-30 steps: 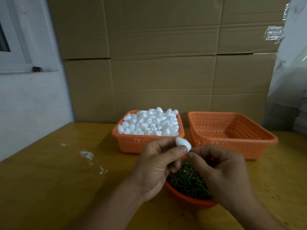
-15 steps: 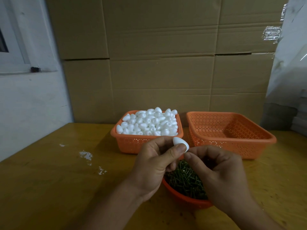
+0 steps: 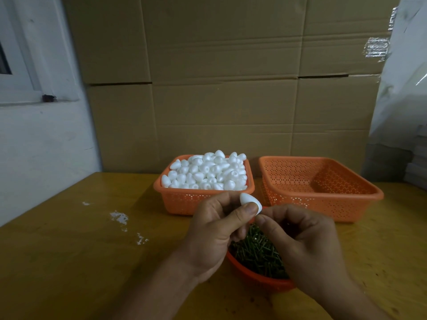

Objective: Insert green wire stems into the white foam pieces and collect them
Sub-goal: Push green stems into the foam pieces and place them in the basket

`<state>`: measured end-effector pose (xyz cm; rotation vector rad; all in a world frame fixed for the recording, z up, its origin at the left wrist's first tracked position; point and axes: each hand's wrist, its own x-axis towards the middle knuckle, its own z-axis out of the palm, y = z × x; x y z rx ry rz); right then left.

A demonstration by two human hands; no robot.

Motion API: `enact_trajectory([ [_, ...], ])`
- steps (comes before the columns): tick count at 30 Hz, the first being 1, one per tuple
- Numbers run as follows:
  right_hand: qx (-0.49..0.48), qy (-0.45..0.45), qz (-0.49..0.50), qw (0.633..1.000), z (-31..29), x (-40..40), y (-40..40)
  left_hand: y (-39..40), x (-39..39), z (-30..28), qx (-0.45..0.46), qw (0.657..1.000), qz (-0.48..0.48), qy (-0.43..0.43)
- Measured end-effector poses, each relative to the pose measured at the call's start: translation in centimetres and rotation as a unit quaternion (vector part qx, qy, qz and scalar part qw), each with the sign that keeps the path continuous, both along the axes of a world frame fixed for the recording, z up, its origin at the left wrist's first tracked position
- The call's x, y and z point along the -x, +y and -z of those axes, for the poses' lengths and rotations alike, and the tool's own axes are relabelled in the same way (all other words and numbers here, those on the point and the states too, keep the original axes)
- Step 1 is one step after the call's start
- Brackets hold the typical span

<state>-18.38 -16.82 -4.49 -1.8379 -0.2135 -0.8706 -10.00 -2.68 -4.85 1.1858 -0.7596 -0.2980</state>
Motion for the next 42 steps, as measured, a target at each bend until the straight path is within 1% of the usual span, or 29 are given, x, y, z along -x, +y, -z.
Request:
enact_trajectory([
  [4, -0.019, 0.001, -0.023, 1.0, -0.1, -0.1, 0.1, -0.1, 0.1, 0.0, 0.004, 1.0, 0.005, 0.015],
  [9, -0.051, 0.023, -0.063, 0.996, -0.2, -0.1, 0.1, -0.2, 0.1, 0.2, 0.002, 1.0, 0.009, 0.018],
  [13, -0.064, 0.021, -0.076, 0.995, -0.2, -0.1, 0.0, -0.3, 0.1, 0.3, 0.002, 1.0, 0.005, 0.013],
  [15, -0.067, 0.033, -0.078, 0.994, -0.3, -0.1, -0.1, -0.3, 0.3, 0.2, 0.005, 0.999, 0.013, 0.029],
  [18, -0.063, 0.047, -0.027, 0.997, -0.8, -0.3, -0.8, -0.2, 0.3, 0.3, 0.014, 0.998, 0.03, 0.053],
  [20, -0.061, 0.062, 0.028, 0.996, -1.4, -0.8, -1.9, -0.2, 0.3, 0.3, 0.008, 0.999, 0.013, 0.047],
  [24, -0.062, 0.102, 0.103, 0.987, -2.4, -3.3, -5.6, -0.4, -0.2, 0.8, -0.016, 0.998, -0.064, -0.003],
  [27, -0.018, 0.146, 0.161, 0.976, -2.6, -5.8, -8.7, -0.4, -0.3, 1.3, -0.037, 0.995, -0.087, -0.034],
  [30, 0.069, 0.19, 0.213, 0.956, -2.9, -8.1, -11.2, -0.6, -0.2, 1.6, -0.046, 0.992, -0.102, -0.05],
  [33, 0.142, 0.253, 0.253, 0.923, -3.1, -10.0, -13.3, -0.8, -0.2, 1.8, -0.065, 0.985, -0.135, -0.083],
  [37, 0.214, 0.389, 0.261, 0.857, -3.5, -12.1, -14.8, -0.8, -0.1, 1.9, -0.074, 0.98, -0.146, -0.111],
  [39, 0.251, 0.425, 0.262, 0.829, -3.7, -12.9, -15.2, -0.9, -0.1, 1.9, -0.074, 0.978, -0.15, -0.123],
  [42, 0.305, 0.45, 0.256, 0.8, -3.9, -13.7, -15.5, -0.8, -0.1, 1.9, -0.073, 0.976, -0.152, -0.136],
])
